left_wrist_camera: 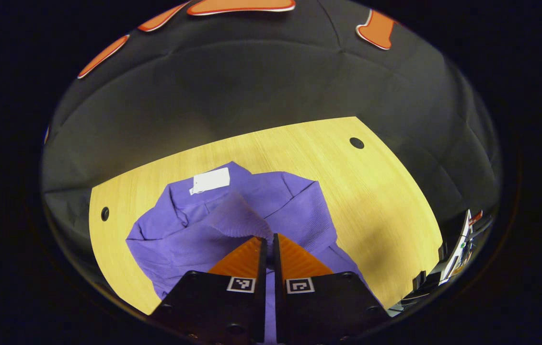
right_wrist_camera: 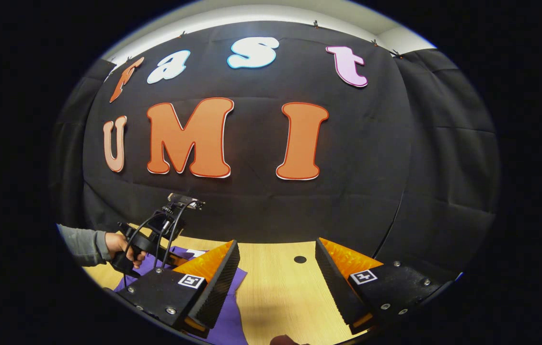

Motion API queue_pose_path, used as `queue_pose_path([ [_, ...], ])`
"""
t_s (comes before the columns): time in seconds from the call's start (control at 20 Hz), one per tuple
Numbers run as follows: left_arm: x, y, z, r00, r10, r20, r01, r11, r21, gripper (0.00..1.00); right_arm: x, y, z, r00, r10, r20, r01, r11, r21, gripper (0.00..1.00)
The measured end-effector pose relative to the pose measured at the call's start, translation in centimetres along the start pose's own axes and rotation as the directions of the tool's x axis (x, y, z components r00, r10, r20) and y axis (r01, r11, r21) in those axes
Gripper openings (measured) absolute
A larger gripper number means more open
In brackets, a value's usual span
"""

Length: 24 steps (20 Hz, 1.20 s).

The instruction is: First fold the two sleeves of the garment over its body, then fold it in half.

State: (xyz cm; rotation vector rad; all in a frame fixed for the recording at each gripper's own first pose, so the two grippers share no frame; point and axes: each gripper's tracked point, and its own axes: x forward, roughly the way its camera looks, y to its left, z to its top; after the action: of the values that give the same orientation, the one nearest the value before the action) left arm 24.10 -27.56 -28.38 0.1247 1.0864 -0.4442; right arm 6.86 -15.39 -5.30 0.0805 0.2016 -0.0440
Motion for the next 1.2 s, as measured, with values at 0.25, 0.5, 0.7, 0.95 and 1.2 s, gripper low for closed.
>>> queue_pose_path([
  [0.25,-1.5,-3.0,2.3,0.989,-0.107,0.101,0.104,0.994,0.031,0.69,0.0,0.4,-0.7,1.000,0.004,-0.012,-0.004,1.000,-0.001,0.94],
  [0.5,-6.2,-0.5,2.3,0.978,-0.083,0.191,0.085,0.996,-0.002,0.98,0.0,2.1,-1.2,0.999,0.026,-0.021,-0.026,1.000,0.000,0.94],
  [0.7,-11.7,3.7,1.9,0.951,-0.016,0.309,0.039,0.997,-0.070,0.99,0.1,4.5,-1.4,0.998,0.056,-0.022,-0.056,0.998,-0.006,0.94],
  [0.95,-18.0,8.1,0.9,0.898,0.091,0.430,-0.070,0.996,-0.064,0.98,-0.1,7.7,-0.5,0.995,0.095,0.023,-0.095,0.995,-0.024,0.94],
  [1.2,-24.5,11.2,-0.7,0.807,0.208,0.553,-0.153,0.978,-0.144,0.98,0.1,10.1,0.2,0.989,0.129,0.076,-0.125,0.990,-0.059,0.94],
])
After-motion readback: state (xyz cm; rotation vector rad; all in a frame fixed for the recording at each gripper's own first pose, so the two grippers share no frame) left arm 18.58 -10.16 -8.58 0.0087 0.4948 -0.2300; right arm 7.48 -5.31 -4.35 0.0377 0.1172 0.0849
